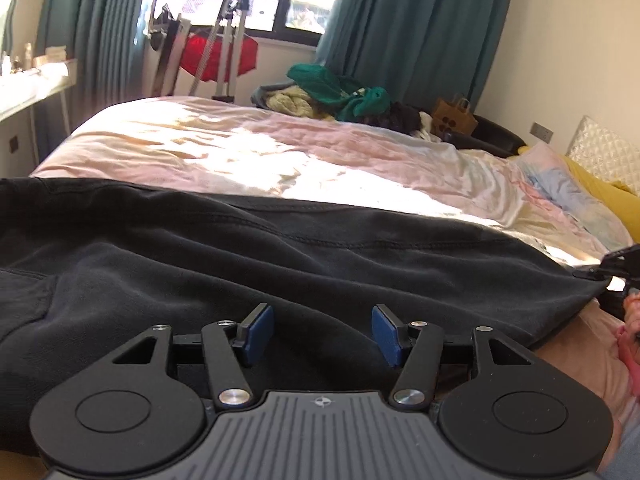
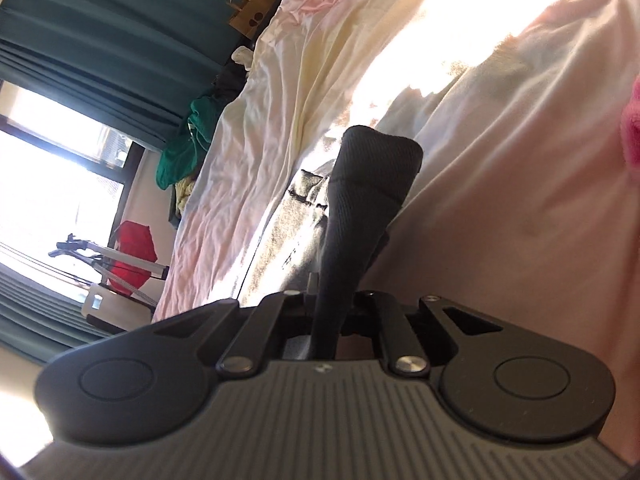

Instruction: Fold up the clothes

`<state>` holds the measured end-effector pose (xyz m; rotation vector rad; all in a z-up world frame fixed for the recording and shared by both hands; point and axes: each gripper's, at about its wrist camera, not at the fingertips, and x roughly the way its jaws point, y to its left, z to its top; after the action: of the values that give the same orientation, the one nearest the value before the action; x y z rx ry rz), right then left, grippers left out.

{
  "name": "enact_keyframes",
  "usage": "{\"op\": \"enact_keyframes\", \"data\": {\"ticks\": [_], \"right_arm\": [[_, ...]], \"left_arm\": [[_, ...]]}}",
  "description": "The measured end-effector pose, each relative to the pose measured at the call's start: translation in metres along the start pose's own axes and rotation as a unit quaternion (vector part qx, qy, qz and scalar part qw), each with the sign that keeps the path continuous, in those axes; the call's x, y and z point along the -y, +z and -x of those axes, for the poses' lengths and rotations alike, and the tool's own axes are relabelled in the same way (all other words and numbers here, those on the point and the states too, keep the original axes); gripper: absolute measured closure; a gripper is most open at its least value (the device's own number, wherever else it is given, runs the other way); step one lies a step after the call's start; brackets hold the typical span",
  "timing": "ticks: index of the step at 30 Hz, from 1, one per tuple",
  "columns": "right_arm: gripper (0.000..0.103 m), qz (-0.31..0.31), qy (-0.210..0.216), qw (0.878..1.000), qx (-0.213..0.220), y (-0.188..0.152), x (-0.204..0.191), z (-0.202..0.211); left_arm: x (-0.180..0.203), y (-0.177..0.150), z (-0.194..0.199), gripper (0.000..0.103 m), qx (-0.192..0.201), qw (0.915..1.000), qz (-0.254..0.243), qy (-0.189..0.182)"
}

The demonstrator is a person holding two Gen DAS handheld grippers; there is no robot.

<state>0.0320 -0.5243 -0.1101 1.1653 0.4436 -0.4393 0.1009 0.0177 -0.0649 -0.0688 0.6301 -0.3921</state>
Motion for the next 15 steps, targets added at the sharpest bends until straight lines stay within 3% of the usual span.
{"op": "enact_keyframes", "data": {"ticks": [3, 6, 15], "right_arm": [[0.094, 0.014, -0.011, 1.000, 0.000, -0.003, -0.003, 0.000], [0.094, 0.025, -0.018, 1.000, 0.001, -0.005, -0.005, 0.000], [0.094, 0.093, -0.029, 0.995, 0.018, -0.011, -0.026, 0.009]], "left_arm": [[-0.017, 0.008, 0.007, 0.032, 0.036, 0.9982, 0.030, 0.039], [-0.030, 0.011, -0.004, 0.033, 0.010, 0.9959, 0.047, 0.076], [-0.019, -0.009, -0.045, 0.029, -0.045, 0.9857, -0.073, 0.145]]}}
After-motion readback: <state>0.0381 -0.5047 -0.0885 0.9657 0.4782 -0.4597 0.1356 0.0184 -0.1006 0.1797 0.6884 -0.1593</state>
